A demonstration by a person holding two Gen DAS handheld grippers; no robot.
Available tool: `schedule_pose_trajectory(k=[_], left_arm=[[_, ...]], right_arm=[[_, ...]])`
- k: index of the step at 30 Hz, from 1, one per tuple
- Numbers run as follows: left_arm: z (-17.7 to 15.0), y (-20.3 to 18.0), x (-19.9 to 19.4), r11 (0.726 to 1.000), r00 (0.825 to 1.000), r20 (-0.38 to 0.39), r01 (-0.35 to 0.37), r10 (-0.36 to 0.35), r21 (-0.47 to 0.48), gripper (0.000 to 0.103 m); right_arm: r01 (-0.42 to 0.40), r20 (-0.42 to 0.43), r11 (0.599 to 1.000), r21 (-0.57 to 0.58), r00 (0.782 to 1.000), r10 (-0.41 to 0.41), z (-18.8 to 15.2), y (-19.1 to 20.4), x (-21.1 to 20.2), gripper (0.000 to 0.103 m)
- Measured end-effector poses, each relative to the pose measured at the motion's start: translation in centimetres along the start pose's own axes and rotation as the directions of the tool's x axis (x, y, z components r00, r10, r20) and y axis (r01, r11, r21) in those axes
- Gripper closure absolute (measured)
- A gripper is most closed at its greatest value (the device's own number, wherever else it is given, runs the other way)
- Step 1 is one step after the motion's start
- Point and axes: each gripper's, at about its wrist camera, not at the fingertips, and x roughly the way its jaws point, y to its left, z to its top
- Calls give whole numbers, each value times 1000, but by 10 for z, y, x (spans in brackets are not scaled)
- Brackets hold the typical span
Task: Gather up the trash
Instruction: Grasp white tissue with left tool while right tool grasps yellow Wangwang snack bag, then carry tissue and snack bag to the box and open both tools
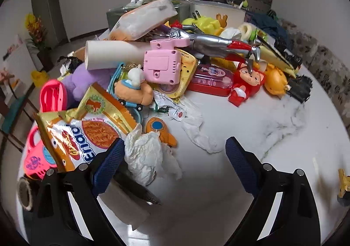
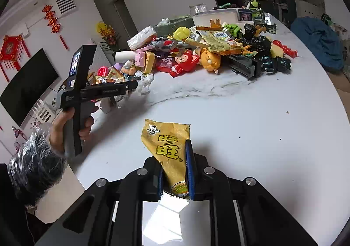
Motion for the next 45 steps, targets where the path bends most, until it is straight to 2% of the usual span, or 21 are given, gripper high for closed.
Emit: schedule_pose_trajectory(k=[4,5,7,8,9,11,15,18,20,23,25,27,30,33,37,39,41,42,43,44,45], left_arm=[[-6,-7,8,995,998,-11,-64,65,80,15],[-7,-11,10,988,994,-11,-102,104,111,24],[-5,-10,9,980,990,11,-143,143,142,76],[-5,-2,9,986,995,5,-100,100,133,79],[-4,6,11,993,999,-17,-49,51,107,80],[-7,15,6,996,1000,-13,-25,26,88,82],[-20,2,-38,989,997,78,4,-15,149,82],[-28,-12,-101,980,978,176,75,-108,187,82],[-38,-23,-140,972,964,229,82,-133,220,82],[-60,-41,-191,956,944,273,110,-186,273,82],[-84,-51,-216,942,942,264,117,-205,315,82],[-119,-57,-234,927,946,232,136,-226,349,82],[-166,-61,-233,915,963,144,162,-229,371,82],[-214,-54,-205,916,975,5,208,-224,343,82],[-263,-48,-147,924,970,-151,231,-193,303,82],[-279,-44,-110,931,961,-223,223,-162,288,82],[-293,-45,-71,935,935,-322,237,-145,266,82],[-299,-46,-56,939,931,-345,218,-118,267,81],[-306,-49,-42,941,923,-373,205,-94,269,80],[-316,-52,-20,940,902,-426,196,-61,281,76],[-326,-55,1,940,879,-476,155,8,303,64]], right_arm=[[-50,12,999,11,999,50,-1,0,3,84],[-54,15,999,10,998,53,-1,0,4,83],[-71,14,997,20,997,71,-2,-1,7,83],[-75,15,997,28,997,75,-3,-2,7,82],[-77,15,997,32,997,76,-3,-2,8,82],[-84,19,995,48,996,83,-5,-4,6,82],[-77,37,995,60,996,75,-6,-4,-5,82],[-77,50,995,57,996,74,-4,1,-16,82],[-98,70,994,58,993,94,-1,9,-27,82],[-125,89,992,13,988,123,-4,36,-48,82],[-147,72,989,-27,986,149,-13,56,-62,82],[-187,27,981,-50,982,188,-30,76,-73,82],[-221,-65,974,-55,974,218,-61,96,-76,81],[-228,-195,972,-51,957,215,-103,111,-62,81],[-199,-354,980,-19,918,179,-158,112,-10,81],[-177,-428,984,-3,890,159,-180,106,26,80],[-144,-487,989,-13,865,120,-197,100,59,77],[-137,-530,991,-5,840,113,-206,97,78,76],[-133,-587,991,10,802,113,-219,93,102,73],[-119,-617,993,9,781,99,-227,91,118,61],[-95,-634,995,-5,770,70,-234,90,130,45]])
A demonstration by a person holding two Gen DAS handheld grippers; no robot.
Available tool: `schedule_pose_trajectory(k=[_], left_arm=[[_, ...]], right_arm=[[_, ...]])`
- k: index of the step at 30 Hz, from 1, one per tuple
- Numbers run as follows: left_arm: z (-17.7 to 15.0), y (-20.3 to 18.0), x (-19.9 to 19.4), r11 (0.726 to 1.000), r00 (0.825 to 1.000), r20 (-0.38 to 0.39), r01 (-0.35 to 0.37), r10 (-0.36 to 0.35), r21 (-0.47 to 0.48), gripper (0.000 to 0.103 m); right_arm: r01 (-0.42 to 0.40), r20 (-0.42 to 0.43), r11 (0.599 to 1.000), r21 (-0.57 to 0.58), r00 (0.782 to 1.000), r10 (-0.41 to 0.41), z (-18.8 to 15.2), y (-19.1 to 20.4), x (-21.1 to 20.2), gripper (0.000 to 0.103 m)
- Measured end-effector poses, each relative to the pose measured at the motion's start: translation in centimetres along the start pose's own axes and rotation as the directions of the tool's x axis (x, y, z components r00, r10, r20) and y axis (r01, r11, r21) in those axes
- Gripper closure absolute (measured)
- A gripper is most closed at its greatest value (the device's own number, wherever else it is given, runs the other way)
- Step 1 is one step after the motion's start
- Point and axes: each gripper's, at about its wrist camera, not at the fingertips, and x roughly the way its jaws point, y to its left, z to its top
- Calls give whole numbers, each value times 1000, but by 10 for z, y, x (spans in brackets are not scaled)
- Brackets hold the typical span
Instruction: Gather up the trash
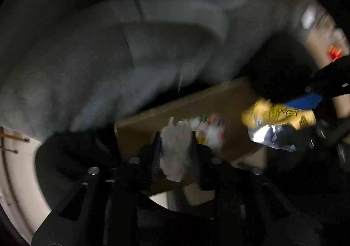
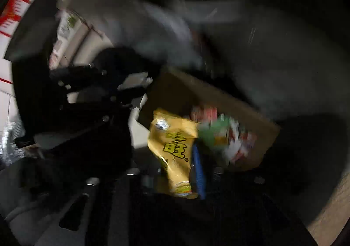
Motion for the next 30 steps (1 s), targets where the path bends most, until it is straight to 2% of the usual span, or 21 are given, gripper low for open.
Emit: schedule_pose_trajectory(k=[1,2,4,6,7,8,13,18,20,21,22,23,24,25,26,27,28,30], left_arm=[[1,-2,14,999,998,-50,-36,36,1,46],[-2,-4,32,998,993,-107,-54,55,14,39],[-7,-3,46,998,987,-152,-56,57,12,36],[-9,1,48,1000,986,-166,-27,26,-2,32],[-9,5,45,999,988,-153,-36,34,-12,26],[-8,6,42,999,989,-141,-38,36,-17,24],[-18,5,11,999,996,-82,-35,32,-30,24],[-27,9,-66,998,998,26,-61,60,15,24],[-24,16,-113,998,994,92,-58,56,27,24],[-21,20,-138,998,990,134,-55,51,26,24],[-16,23,-159,998,984,171,-55,49,27,23],[-10,30,-190,998,969,242,-58,50,27,23],[-3,36,-214,998,951,302,-69,61,16,18],[6,46,-245,996,918,387,-89,88,-15,11],[14,53,-263,995,893,440,-92,98,-37,11],[25,62,-281,994,863,493,-88,108,-64,11],[37,70,-295,992,839,530,-89,126,-95,11],[67,90,-316,980,782,597,-91,182,-179,11]], right_arm=[[32,-19,999,-6,999,-32,2,-1,14,40],[47,-26,999,-7,999,-47,4,-1,20,40],[38,-10,999,6,999,-38,2,0,18,39],[24,26,1000,9,999,-24,0,1,5,32],[23,49,1000,10,998,-24,-3,1,-6,31],[21,64,1000,9,998,-22,-3,3,-14,31],[6,158,1000,-6,987,-5,-20,9,-75,31],[-51,264,996,-75,962,69,-33,24,-157,22],[-60,313,992,-107,945,91,-29,27,-195,20],[-59,341,991,-119,935,96,-25,26,-214,15],[-36,386,992,-125,919,82,-17,25,-239,12],[-5,437,993,-120,898,57,-8,22,-263,8],[24,485,994,-110,874,33,1,18,-283,5],[62,541,993,-96,841,0,11,15,-302,5],[101,585,992,-78,810,-36,17,12,-317,5],[152,636,987,-50,767,-86,27,10,-331,5],[207,688,978,-9,711,-144,40,7,-347,5],[274,755,960,53,619,-218,64,1,-368,5]])
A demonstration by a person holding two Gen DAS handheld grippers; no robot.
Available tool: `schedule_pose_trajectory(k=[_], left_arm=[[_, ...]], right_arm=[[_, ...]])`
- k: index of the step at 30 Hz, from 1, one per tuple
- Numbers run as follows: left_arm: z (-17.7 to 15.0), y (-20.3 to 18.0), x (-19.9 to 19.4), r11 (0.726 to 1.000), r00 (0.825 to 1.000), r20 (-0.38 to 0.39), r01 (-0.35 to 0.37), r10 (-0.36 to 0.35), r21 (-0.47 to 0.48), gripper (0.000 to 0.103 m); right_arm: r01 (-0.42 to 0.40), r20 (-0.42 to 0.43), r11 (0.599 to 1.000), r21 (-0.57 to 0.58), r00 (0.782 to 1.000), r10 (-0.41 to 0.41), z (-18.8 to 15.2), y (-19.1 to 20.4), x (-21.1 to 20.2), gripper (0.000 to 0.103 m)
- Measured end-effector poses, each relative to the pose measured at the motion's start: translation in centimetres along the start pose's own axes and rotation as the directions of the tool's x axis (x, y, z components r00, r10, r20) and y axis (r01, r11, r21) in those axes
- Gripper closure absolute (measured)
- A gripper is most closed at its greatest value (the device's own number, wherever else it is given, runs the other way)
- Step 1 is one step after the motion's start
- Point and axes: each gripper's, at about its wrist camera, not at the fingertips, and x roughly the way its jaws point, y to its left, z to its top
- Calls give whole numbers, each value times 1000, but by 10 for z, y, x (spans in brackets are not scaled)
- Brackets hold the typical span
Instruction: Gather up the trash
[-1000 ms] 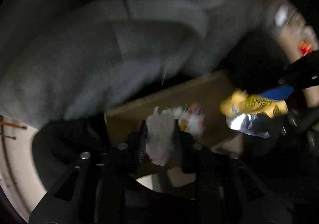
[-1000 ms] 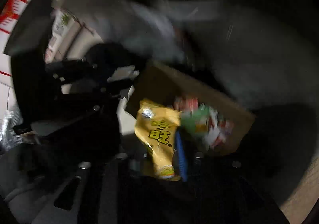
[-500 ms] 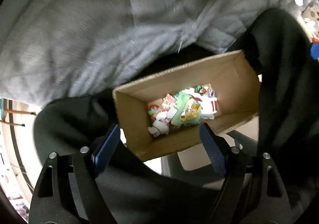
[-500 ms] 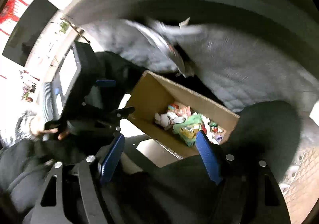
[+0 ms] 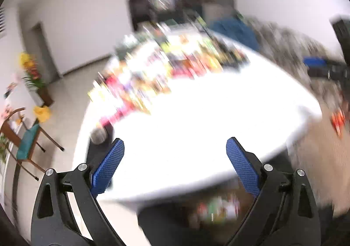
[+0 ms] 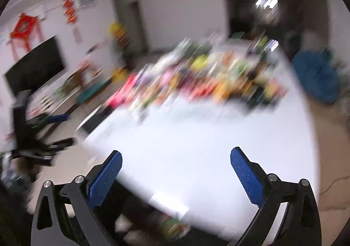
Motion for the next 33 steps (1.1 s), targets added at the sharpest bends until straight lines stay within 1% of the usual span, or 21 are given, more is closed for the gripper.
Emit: schedule_pose_trajectory(k=[1,2,3,4,6,7,8,10,13,15,19,22,26,33], left_arm=[[14,6,6,999,999,35,-17,18,-27,11],[31,11,17,997,997,63,-39,43,-61,11],[46,16,30,993,995,79,-59,67,-98,11],[59,20,42,990,993,91,-65,77,-125,11],[79,27,68,984,989,112,-75,94,-165,11],[84,27,76,981,987,120,-86,108,-174,11],[89,28,90,978,985,123,-100,124,-182,11],[94,25,116,975,981,120,-129,152,-179,11],[98,23,136,975,982,108,-138,158,-172,11],[97,20,151,975,985,91,-132,150,-180,11],[94,21,173,974,990,69,-105,121,-200,11],[92,19,187,975,989,63,-119,133,-190,11],[91,16,199,975,986,68,-137,150,-174,11],[92,20,210,970,990,60,-114,129,-213,11]], right_arm=[[50,62,999,1,997,-50,17,-5,5,5],[87,105,996,3,991,-87,28,-6,11,5],[123,144,992,11,982,-123,36,-8,16,5],[166,186,986,21,968,-167,46,-7,27,5],[211,226,977,39,950,-214,55,-6,45,5],[229,238,972,60,942,-237,58,-7,57,5],[238,238,968,81,938,-250,60,-7,72,5],[241,221,962,129,938,-265,61,-9,97,5],[237,178,953,187,946,-270,57,-13,127,5],[237,150,950,203,951,-269,50,-13,144,5],[274,128,939,207,944,-304,40,-9,174,5],[294,126,933,205,938,-323,38,-10,188,5],[294,108,927,231,940,-325,34,-16,201,5],[321,97,919,228,932,-349,31,-19,207,5]])
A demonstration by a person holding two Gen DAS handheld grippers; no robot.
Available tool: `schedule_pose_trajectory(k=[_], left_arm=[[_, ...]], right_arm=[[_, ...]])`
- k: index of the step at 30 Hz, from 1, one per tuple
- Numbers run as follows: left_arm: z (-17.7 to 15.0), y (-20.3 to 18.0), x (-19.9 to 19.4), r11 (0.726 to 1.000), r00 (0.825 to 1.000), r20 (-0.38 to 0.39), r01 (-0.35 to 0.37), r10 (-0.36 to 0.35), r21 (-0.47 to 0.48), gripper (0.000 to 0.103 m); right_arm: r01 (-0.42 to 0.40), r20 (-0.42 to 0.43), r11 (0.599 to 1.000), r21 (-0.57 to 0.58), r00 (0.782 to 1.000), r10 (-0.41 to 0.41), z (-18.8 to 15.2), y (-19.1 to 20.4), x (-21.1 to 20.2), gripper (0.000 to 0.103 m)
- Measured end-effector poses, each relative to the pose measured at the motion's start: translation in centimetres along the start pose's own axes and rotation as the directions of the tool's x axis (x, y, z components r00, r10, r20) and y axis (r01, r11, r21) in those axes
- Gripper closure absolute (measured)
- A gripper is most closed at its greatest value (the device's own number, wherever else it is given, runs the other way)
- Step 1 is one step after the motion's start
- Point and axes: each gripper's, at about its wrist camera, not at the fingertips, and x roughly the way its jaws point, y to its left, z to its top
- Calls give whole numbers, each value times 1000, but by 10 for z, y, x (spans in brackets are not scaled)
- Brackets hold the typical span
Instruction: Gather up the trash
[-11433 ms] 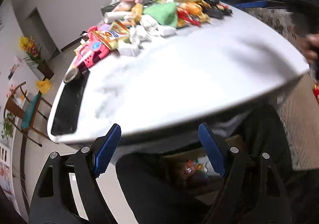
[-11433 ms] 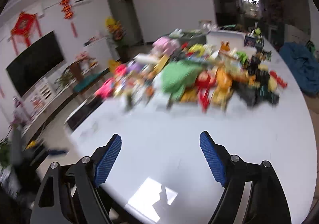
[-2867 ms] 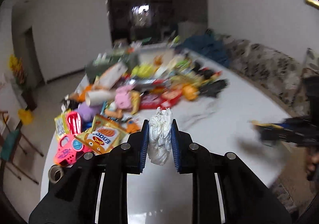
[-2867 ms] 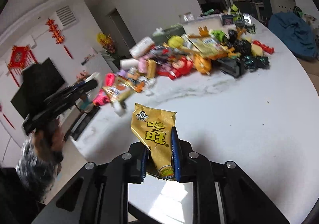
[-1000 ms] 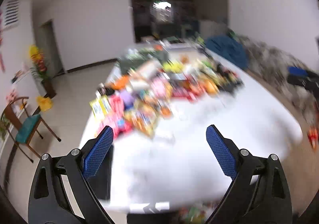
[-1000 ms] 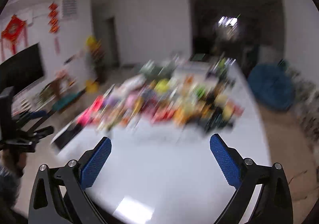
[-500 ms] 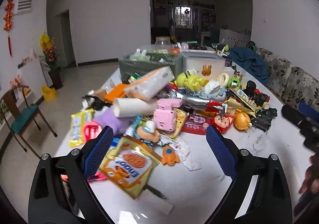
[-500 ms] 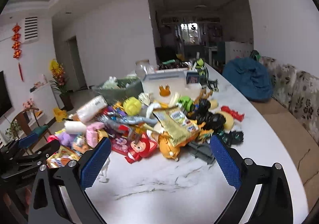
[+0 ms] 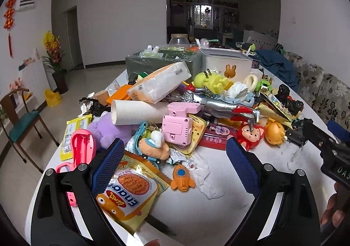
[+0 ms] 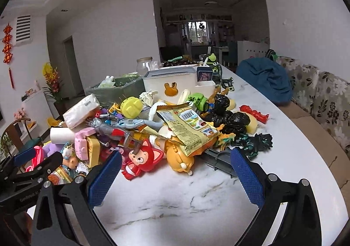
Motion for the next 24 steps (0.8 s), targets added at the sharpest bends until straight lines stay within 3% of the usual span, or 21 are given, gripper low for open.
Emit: schedule_pose_trajectory(k=[24], left_arm=[[-6,-6,-1,1000,999,-28,-17,17,11,11]], right_arm=[[29,-8,999,-27,1000,-29,-5,4,-10,5]])
